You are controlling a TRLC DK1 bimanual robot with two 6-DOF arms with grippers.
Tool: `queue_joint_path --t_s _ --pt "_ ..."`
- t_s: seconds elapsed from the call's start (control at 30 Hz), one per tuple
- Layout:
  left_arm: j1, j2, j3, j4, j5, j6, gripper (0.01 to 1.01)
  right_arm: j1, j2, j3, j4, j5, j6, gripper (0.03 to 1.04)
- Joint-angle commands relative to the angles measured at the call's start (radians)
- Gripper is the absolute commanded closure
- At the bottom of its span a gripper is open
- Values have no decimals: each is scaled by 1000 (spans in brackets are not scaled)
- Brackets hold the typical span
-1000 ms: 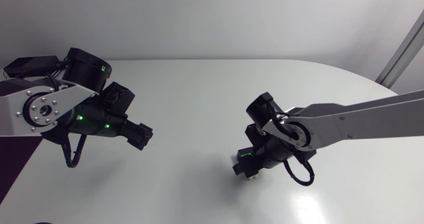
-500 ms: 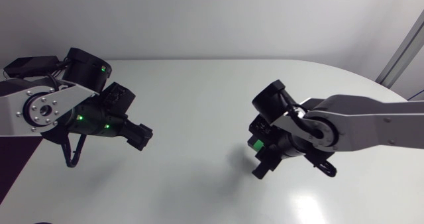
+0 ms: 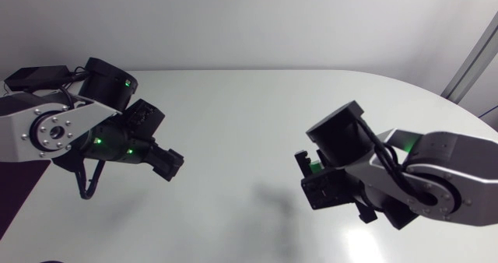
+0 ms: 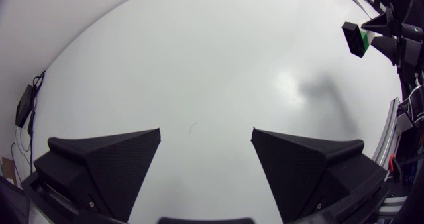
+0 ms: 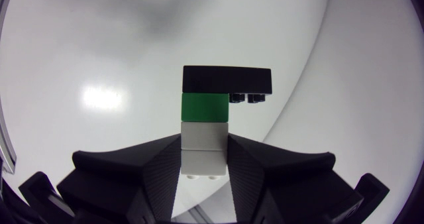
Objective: Separate the duplo bricks
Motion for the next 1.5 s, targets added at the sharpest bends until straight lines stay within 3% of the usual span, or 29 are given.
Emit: queue_joint_path --t_s 0.0,0.17,0.4,0.8,0.83,0.97,1.03,1.17,1.33,1.4,1.47 --pt "-11 -12 16 -11 11 17 69 25 -1 -87 43 47 -215 846" --pt "-16 -6 27 -23 9 24 69 25 44 -190 233 132 -470 864" --pt "-29 22 39 -23 9 24 69 2 171 -185 457 198 -709 864" --pt "-14 57 44 -23 11 51 69 38 377 -164 597 229 -723 862" --pt "-12 60 47 -23 9 53 69 42 383 -167 612 228 -723 830" --pt "-12 68 56 -23 11 53 69 67 384 -172 669 229 -725 325" --pt "-16 75 64 -23 11 53 69 79 374 -169 675 234 -723 193" --pt "-23 85 76 -23 11 51 69 99 364 -179 689 237 -714 102" --pt "-32 85 82 -26 9 50 69 110 297 -147 680 235 -705 72" --pt "-32 85 81 -28 9 51 69 107 251 -106 637 235 -677 70" --pt "-31 82 81 -29 9 56 69 102 206 -46 548 225 -596 70"
